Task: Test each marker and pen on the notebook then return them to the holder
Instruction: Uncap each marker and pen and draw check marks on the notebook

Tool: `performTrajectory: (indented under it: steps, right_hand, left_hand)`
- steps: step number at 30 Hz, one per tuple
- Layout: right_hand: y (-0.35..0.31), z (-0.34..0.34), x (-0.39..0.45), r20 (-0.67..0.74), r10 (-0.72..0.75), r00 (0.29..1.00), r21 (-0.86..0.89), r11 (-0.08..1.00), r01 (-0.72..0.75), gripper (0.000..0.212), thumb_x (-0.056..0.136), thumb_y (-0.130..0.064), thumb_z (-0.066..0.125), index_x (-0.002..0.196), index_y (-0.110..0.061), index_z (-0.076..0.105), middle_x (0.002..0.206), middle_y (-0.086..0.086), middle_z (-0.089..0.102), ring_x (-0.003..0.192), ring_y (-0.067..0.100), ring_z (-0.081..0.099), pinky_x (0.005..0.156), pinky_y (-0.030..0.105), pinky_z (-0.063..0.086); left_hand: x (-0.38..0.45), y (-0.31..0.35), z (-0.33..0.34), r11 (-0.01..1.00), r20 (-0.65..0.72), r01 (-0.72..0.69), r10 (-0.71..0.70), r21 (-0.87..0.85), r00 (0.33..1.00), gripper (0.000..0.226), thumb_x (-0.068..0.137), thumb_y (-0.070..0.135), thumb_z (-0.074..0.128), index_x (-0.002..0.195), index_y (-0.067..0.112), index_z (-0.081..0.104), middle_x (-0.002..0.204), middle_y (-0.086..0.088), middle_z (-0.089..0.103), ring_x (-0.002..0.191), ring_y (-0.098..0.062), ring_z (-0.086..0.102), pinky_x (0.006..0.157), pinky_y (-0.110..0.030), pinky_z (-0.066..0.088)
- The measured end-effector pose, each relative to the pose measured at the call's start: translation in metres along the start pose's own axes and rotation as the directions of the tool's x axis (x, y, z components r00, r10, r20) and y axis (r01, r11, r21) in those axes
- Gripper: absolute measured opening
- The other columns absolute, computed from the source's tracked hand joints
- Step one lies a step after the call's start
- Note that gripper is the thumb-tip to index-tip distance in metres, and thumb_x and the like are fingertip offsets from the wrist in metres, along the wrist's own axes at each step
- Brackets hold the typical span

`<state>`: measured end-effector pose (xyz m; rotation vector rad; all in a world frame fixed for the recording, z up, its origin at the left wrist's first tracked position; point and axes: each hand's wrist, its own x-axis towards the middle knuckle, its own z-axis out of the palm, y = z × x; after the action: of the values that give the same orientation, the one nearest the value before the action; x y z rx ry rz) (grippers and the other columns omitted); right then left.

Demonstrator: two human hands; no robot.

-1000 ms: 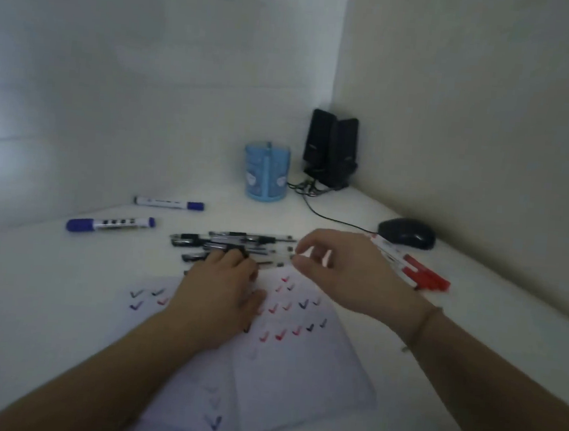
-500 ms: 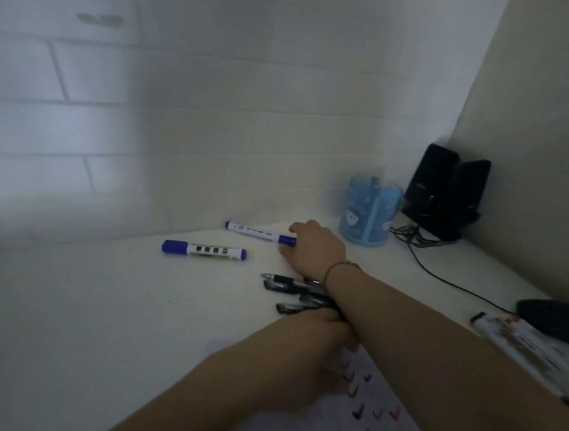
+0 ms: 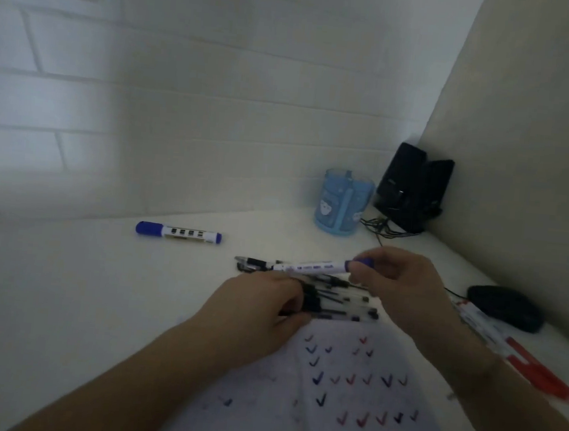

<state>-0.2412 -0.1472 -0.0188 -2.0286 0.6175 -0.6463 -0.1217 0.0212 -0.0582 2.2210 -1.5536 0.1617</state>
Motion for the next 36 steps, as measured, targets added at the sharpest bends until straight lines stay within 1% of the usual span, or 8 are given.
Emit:
performTrajectory:
  steps: [3,8,13,17,22,26,30,36]
  right_hand:
    - [0.007,-0.026,-0.036,-0.027,0.164,0.986,0.291,0.945,-0.149,0.004,0.085,-0.01,0.065,0.084,-0.009,0.069,0.071,0.008,0.073,0.057,0.015,0.057,0.044,0.025,0.035]
    - [0.017,-0.025,-0.056,0.082,0.138,0.987,0.389,0.907,-0.159,0.006,0.086,0.0,0.059,0.084,-0.004,0.063,0.073,0.015,0.071,0.053,0.023,0.056,0.044,0.027,0.034]
    - [0.012,-0.024,-0.063,0.147,0.076,0.986,0.213,0.971,-0.106,0.011,0.079,-0.005,0.07,0.086,-0.01,0.063,0.076,0.006,0.075,0.053,0.02,0.058,0.046,0.026,0.042]
    - [0.007,-0.014,-0.07,0.221,0.019,0.975,-0.023,1.0,-0.014,0.021,0.075,-0.019,0.078,0.087,-0.023,0.062,0.076,-0.01,0.074,0.055,0.011,0.062,0.054,0.019,0.051]
    - [0.009,-0.009,-0.077,0.253,-0.099,0.962,-0.113,0.985,0.131,0.018,0.075,-0.031,0.076,0.087,-0.032,0.064,0.079,-0.014,0.072,0.058,0.008,0.063,0.055,0.019,0.05]
    - [0.01,-0.024,-0.068,0.095,-0.096,0.991,0.05,0.995,0.091,0.01,0.079,-0.022,0.07,0.088,-0.026,0.068,0.071,-0.008,0.071,0.05,0.007,0.058,0.05,0.015,0.047]
    - [0.01,-0.035,-0.064,-0.04,-0.052,0.998,0.245,0.968,0.06,0.017,0.072,-0.02,0.07,0.088,-0.014,0.068,0.069,0.007,0.07,0.05,0.016,0.055,0.044,0.018,0.04]
    - [0.009,-0.037,-0.066,-0.094,0.017,0.995,0.506,0.862,0.033,0.018,0.076,-0.03,0.06,0.079,-0.012,0.062,0.06,0.0,0.055,0.051,0.016,0.042,0.048,0.027,0.037]
  left_hand:
    - [-0.002,0.009,-0.003,0.998,0.012,0.059,-0.059,0.024,0.998,0.038,0.087,0.064,0.039,0.091,0.032,0.06,0.087,0.015,0.06,0.081,-0.003,0.054,0.072,-0.026,0.048]
    - [-0.005,0.018,-0.012,0.981,0.087,0.122,-0.11,-0.152,0.99,0.041,0.085,0.066,0.036,0.113,0.043,0.056,0.101,0.025,0.061,0.085,0.003,0.056,0.08,-0.025,0.05]
    - [-0.005,0.014,-0.018,0.942,0.132,0.11,-0.071,-0.317,0.989,0.054,0.079,0.071,0.027,0.124,0.042,0.038,0.099,0.033,0.057,0.077,-0.005,0.065,0.073,-0.031,0.054]
    - [-0.009,0.025,-0.021,0.917,0.145,0.039,0.021,-0.398,0.989,0.048,0.085,0.064,0.031,0.131,0.052,0.031,0.105,0.035,0.056,0.095,0.011,0.057,0.071,-0.012,0.047]
    - [-0.009,0.033,-0.023,0.849,0.263,0.065,0.089,-0.524,0.961,0.028,0.084,0.057,0.045,0.111,0.055,0.049,0.109,0.031,0.058,0.094,0.005,0.061,0.071,-0.016,0.052]
    - [-0.004,0.012,-0.028,0.899,0.413,0.176,0.005,-0.4,0.911,0.045,0.074,0.057,0.062,0.117,0.046,0.054,0.108,0.023,0.064,0.093,0.009,0.061,0.08,-0.02,0.054]
    - [-0.002,0.008,-0.032,0.838,0.476,0.329,-0.096,-0.435,0.874,0.038,0.081,0.044,0.067,0.115,0.031,0.059,0.103,0.014,0.069,0.078,-0.005,0.068,0.066,-0.02,0.055]
    - [-0.01,0.016,-0.025,0.998,0.436,0.052,-0.037,-0.023,0.899,0.035,0.072,0.062,0.066,0.099,0.043,0.052,0.08,0.015,0.059,0.072,-0.001,0.056,0.068,-0.019,0.049]
